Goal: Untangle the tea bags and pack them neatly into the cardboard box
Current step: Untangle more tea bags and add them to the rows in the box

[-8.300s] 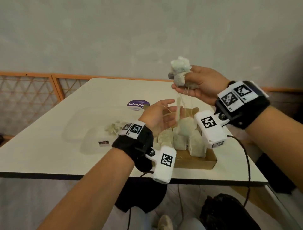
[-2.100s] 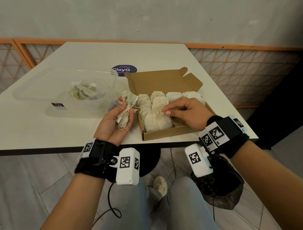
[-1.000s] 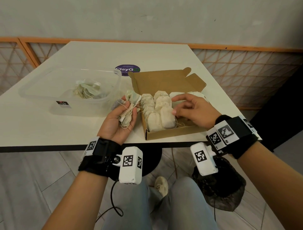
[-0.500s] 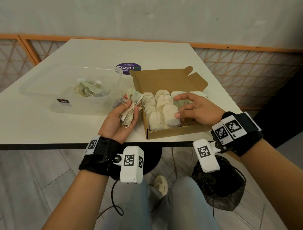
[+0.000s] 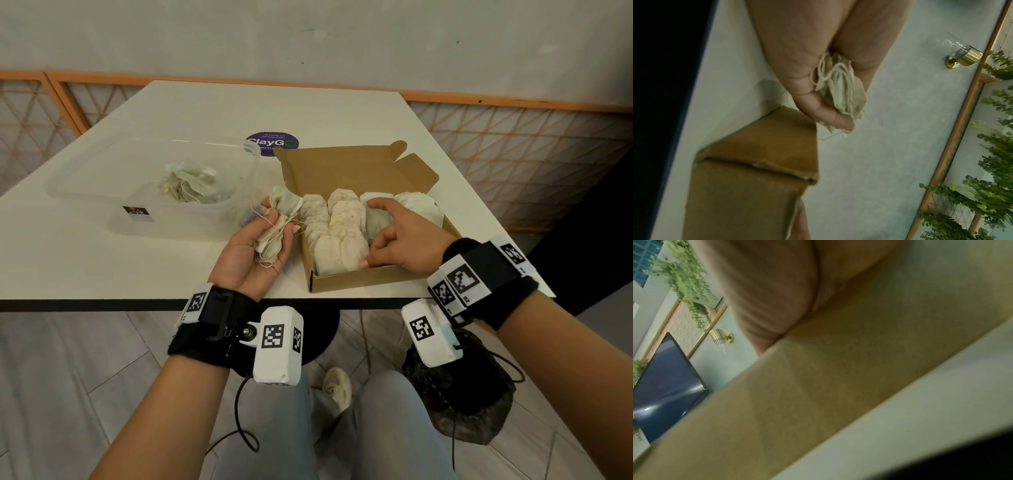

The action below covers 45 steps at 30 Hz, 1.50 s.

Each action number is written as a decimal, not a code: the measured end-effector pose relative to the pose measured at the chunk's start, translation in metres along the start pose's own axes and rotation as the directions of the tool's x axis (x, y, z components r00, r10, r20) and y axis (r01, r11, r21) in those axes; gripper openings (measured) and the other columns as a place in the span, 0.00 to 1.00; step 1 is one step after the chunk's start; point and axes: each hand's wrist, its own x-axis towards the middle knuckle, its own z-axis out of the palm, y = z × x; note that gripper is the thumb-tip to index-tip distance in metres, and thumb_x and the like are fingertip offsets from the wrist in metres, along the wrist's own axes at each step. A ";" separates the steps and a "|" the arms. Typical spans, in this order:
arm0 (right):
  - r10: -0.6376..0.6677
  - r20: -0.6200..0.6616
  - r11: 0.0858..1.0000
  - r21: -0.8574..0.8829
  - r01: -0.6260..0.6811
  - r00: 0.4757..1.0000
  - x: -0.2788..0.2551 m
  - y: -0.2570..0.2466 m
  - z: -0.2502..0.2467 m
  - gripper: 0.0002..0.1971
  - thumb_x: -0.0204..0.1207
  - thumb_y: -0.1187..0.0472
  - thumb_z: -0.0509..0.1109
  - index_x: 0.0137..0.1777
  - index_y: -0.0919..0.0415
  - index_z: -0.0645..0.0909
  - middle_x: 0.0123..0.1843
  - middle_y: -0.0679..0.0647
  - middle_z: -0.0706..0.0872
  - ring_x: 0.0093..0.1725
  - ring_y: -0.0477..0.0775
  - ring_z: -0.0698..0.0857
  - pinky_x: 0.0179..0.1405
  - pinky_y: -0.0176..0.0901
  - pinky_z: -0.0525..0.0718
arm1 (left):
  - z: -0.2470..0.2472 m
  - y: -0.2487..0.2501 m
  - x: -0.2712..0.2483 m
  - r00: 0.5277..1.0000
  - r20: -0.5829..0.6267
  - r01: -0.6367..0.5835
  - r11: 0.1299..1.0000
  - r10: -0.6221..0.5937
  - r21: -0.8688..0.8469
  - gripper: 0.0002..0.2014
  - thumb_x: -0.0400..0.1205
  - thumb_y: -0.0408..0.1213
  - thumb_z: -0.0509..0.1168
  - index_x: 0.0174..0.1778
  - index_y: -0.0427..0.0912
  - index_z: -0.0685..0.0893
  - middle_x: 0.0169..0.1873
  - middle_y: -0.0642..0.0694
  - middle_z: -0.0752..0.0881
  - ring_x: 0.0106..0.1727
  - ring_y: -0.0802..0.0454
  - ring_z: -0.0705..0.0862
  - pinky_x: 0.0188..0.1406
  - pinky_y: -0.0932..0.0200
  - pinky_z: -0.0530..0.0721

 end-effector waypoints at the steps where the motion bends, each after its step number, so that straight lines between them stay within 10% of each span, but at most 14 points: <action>1: 0.001 -0.022 1.000 0.009 -0.001 1.000 0.000 0.000 0.001 0.47 0.62 0.66 0.82 0.76 0.50 0.57 0.44 0.64 0.88 0.42 0.53 0.85 0.50 0.40 0.81 | 0.000 0.000 0.000 1.000 0.000 -0.001 1.000 0.001 0.003 0.12 0.71 0.29 0.66 0.50 0.42 0.84 0.45 0.44 0.90 0.46 0.52 0.88 0.30 0.64 0.87; 6: 0.004 -0.113 0.991 0.131 0.010 0.994 0.000 0.001 -0.002 0.23 0.67 0.66 0.78 0.61 0.61 0.76 0.34 0.56 0.88 0.28 0.42 0.85 0.31 0.28 0.80 | -0.001 0.000 0.001 1.000 0.001 0.013 1.000 -0.013 0.000 0.11 0.72 0.29 0.65 0.49 0.43 0.84 0.48 0.44 0.88 0.54 0.50 0.84 0.30 0.64 0.87; 9: -0.018 -0.146 0.996 0.085 0.031 0.989 0.002 0.002 -0.002 0.14 0.71 0.67 0.74 0.57 0.65 0.84 0.37 0.55 0.88 0.33 0.41 0.85 0.36 0.27 0.80 | -0.001 0.000 0.001 1.000 0.005 0.011 1.000 -0.011 -0.006 0.12 0.71 0.29 0.65 0.50 0.43 0.84 0.46 0.44 0.89 0.52 0.50 0.85 0.30 0.64 0.87; 13: -0.079 -0.100 0.997 0.002 0.079 0.992 -0.002 -0.001 0.003 0.15 0.76 0.65 0.69 0.63 0.60 0.82 0.49 0.49 0.85 0.51 0.46 0.83 0.63 0.36 0.77 | 0.000 0.000 0.001 1.000 0.006 0.010 1.000 -0.009 -0.011 0.12 0.72 0.29 0.65 0.50 0.43 0.84 0.45 0.45 0.90 0.52 0.51 0.85 0.31 0.64 0.87; 25: -0.188 -0.057 0.969 -0.176 0.175 0.981 -0.010 -0.010 0.007 0.17 0.79 0.76 0.55 0.64 0.69 0.78 0.57 0.65 0.81 0.56 0.63 0.79 0.50 0.35 0.74 | 0.001 0.001 0.000 1.000 -0.009 0.003 1.000 -0.003 -0.009 0.08 0.77 0.29 0.63 0.48 0.43 0.84 0.39 0.46 0.91 0.43 0.52 0.89 0.31 0.65 0.87; 31: -0.179 -0.357 0.983 -0.018 0.185 0.917 -0.006 -0.020 0.006 0.21 0.78 0.60 0.67 0.71 0.51 0.71 0.58 0.48 0.78 0.49 0.45 0.78 0.41 0.20 0.72 | -0.004 0.002 0.004 0.998 0.040 0.048 0.995 -0.044 -0.085 0.11 0.73 0.29 0.65 0.50 0.42 0.84 0.47 0.43 0.87 0.53 0.51 0.81 0.20 0.69 0.82; 36: -0.245 -0.174 0.967 0.020 0.252 0.954 0.000 -0.064 0.031 0.17 0.71 0.49 0.73 0.58 0.51 0.79 0.44 0.44 0.81 0.39 0.39 0.79 0.41 0.29 0.76 | -0.002 0.002 0.001 0.996 0.090 0.020 1.000 -0.019 -0.014 0.09 0.74 0.31 0.63 0.48 0.44 0.83 0.38 0.44 0.88 0.33 0.58 0.85 0.12 0.76 0.71; 45: -0.023 -0.167 0.774 0.621 0.123 0.986 0.020 -0.074 0.039 0.07 0.75 0.65 0.70 0.37 0.58 0.78 0.34 0.53 0.84 0.31 0.44 0.81 0.26 0.32 0.76 | -0.002 0.003 -0.001 0.991 0.120 0.064 0.998 -0.062 -0.014 0.12 0.77 0.30 0.59 0.52 0.43 0.83 0.40 0.42 0.89 0.40 0.55 0.86 0.11 0.77 0.69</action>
